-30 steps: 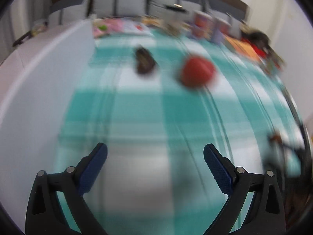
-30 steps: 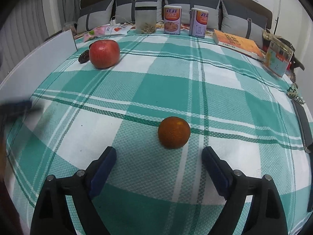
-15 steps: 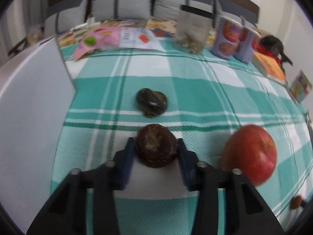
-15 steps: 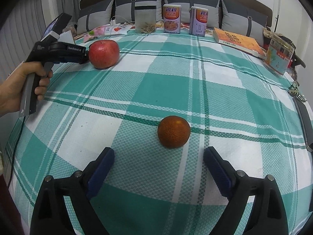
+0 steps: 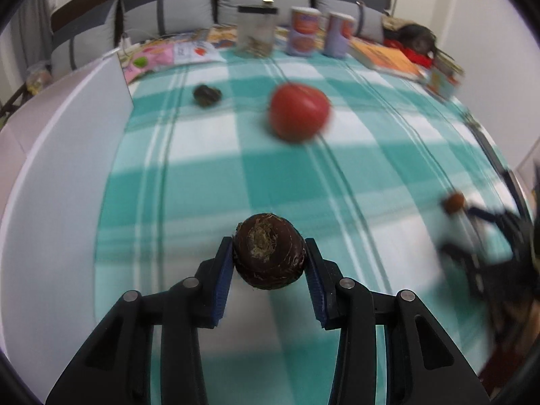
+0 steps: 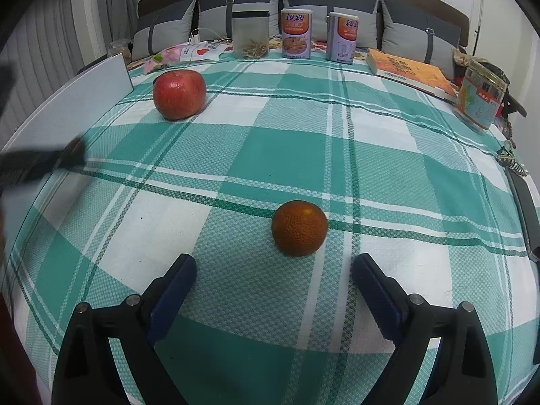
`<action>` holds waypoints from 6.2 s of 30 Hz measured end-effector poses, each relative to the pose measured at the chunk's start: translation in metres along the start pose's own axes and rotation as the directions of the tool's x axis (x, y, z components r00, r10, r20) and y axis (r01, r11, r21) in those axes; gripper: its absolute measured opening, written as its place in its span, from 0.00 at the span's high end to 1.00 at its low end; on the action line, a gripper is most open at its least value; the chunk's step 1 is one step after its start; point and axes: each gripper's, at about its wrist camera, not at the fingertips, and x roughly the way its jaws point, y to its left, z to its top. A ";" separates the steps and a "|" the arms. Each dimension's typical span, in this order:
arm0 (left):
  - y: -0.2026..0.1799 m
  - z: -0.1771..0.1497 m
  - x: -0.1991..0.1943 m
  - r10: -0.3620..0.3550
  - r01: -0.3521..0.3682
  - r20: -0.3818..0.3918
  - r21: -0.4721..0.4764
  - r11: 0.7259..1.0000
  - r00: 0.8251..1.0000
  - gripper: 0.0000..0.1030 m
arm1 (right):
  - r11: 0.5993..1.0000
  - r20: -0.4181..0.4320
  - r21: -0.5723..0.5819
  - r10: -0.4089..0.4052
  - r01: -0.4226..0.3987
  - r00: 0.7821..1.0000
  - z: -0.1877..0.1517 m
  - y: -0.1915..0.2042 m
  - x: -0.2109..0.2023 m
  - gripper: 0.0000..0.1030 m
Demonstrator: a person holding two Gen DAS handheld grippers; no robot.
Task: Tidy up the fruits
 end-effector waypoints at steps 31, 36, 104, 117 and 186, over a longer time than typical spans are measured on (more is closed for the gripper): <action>-0.017 -0.080 -0.008 0.101 -0.101 0.016 -0.013 0.995 0.995 0.01 | 0.994 0.060 0.074 -0.089 0.085 0.994 -0.078 0.012 -0.052 0.00; -0.017 -0.081 -0.008 0.101 -0.101 0.026 -0.015 0.995 0.995 0.01 | 0.994 0.064 0.073 -0.090 0.085 0.994 -0.078 0.011 -0.052 0.00; 0.010 -0.050 -0.029 -0.054 0.048 -0.047 -0.125 0.991 0.997 0.59 | 0.999 -0.132 0.042 -0.012 0.017 0.991 0.038 0.000 0.008 0.71; 0.036 -0.022 -0.141 -0.201 0.219 0.108 -0.194 0.956 0.974 0.59 | 0.932 -0.069 0.184 0.329 -0.312 0.942 0.080 0.027 -0.073 0.71; -0.016 -0.032 0.000 0.027 -0.028 -0.017 -0.094 0.995 1.000 0.13 | 0.992 0.024 0.111 -0.066 0.063 0.998 -0.008 -0.016 -0.028 0.10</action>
